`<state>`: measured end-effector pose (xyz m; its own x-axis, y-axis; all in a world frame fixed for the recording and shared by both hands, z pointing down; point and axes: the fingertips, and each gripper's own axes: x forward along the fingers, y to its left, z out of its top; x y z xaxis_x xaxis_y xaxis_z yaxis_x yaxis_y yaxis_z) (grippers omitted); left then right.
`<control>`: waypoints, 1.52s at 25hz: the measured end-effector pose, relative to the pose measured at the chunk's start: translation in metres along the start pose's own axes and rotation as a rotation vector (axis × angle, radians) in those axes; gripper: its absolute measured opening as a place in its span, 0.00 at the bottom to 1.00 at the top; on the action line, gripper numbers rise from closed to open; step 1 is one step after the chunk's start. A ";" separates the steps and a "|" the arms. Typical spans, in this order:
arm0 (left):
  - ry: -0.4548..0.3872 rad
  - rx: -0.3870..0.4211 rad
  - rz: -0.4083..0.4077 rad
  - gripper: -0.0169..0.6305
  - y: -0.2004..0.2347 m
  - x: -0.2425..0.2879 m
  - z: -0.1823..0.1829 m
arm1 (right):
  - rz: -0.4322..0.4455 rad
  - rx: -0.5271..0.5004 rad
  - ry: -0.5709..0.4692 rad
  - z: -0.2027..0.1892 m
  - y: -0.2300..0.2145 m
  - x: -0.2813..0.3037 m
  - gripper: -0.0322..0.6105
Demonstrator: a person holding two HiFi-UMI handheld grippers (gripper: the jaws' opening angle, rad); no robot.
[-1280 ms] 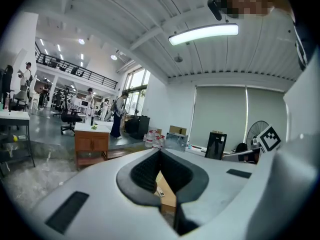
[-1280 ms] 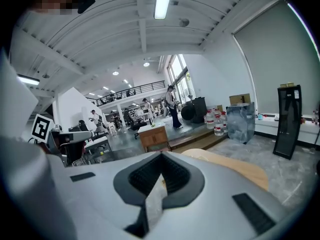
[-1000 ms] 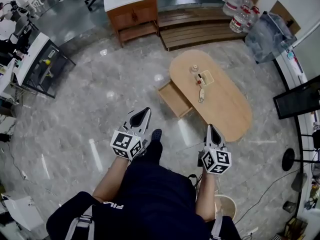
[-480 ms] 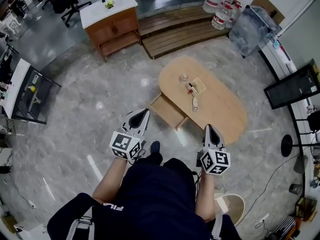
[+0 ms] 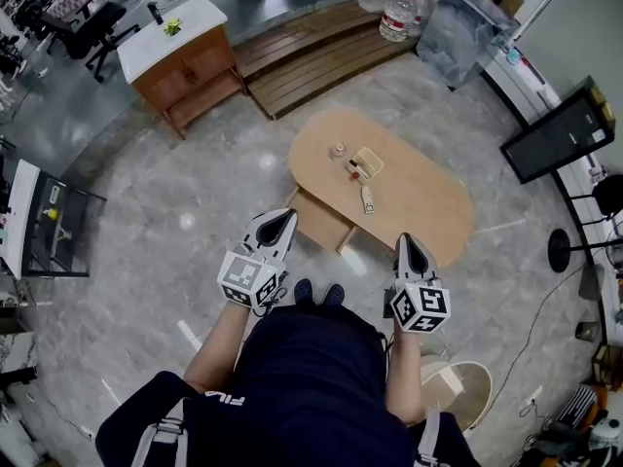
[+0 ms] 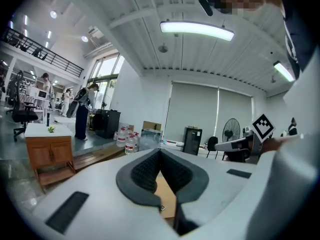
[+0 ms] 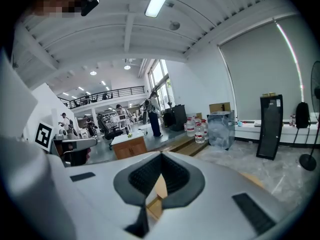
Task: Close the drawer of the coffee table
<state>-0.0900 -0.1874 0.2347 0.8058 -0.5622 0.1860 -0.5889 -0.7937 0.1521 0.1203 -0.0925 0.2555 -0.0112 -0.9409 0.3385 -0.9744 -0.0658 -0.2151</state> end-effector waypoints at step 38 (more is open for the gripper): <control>0.076 0.071 -0.092 0.06 0.083 0.010 -0.033 | -0.107 0.022 0.041 -0.029 0.030 0.068 0.09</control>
<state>-0.1327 -0.2515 0.2811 0.8473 -0.4696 0.2481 -0.5051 -0.8568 0.1035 0.0841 -0.1489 0.2993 0.0832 -0.9138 0.3976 -0.9654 -0.1729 -0.1953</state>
